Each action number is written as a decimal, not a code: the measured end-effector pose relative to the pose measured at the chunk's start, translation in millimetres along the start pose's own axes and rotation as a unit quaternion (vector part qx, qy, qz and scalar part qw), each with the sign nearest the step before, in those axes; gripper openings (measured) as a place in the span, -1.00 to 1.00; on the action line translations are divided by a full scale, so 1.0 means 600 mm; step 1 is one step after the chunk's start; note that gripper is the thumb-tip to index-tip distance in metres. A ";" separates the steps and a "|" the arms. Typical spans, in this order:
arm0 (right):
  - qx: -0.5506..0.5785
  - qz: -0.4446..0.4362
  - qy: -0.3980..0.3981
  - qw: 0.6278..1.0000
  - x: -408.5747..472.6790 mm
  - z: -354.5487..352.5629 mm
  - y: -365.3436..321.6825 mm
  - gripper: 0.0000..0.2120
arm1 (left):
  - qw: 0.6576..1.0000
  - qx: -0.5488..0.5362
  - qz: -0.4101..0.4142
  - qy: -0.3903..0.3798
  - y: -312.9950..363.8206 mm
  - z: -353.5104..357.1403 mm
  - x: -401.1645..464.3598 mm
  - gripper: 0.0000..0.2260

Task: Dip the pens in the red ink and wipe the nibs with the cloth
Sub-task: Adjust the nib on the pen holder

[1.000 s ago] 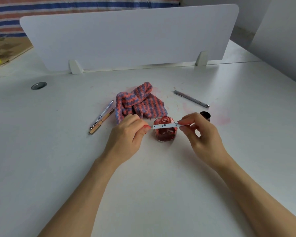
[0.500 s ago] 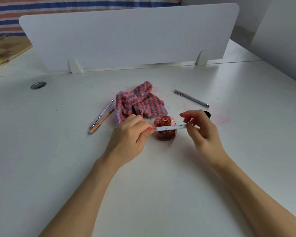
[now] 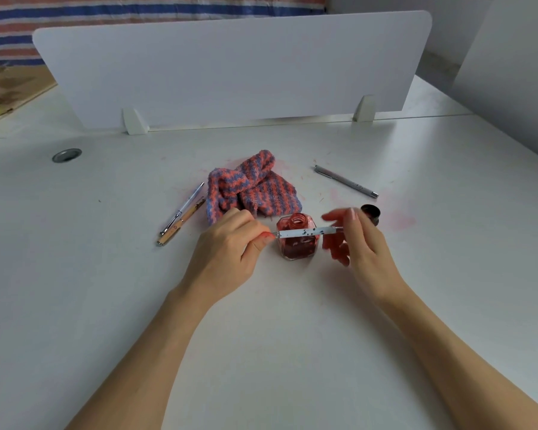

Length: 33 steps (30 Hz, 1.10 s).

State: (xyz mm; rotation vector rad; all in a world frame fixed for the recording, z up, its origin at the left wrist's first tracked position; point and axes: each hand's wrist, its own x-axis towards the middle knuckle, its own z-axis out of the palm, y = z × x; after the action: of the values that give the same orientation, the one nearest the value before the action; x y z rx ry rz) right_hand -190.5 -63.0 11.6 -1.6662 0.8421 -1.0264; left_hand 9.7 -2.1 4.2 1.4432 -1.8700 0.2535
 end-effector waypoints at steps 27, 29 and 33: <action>-0.037 -0.018 0.074 0.996 0.003 0.000 -0.002 -0.76 | 1.000 -0.004 0.001 0.002 0.012 0.003 0.000 -0.73; -0.008 -0.047 0.061 0.997 0.001 0.000 -0.002 -0.84 | 1.000 -0.005 0.001 -0.001 0.012 0.004 0.000 -0.74; 0.045 -0.051 0.007 0.998 -0.002 -0.004 -0.007 -0.61 | 1.000 -0.007 -0.008 0.003 0.008 0.002 0.000 -0.69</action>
State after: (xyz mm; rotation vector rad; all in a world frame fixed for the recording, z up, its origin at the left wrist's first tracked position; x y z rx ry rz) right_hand -193.1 -61.7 16.1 -1.6415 0.7160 -1.1316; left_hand 5.0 -1.1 4.8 1.4467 -1.8510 0.2369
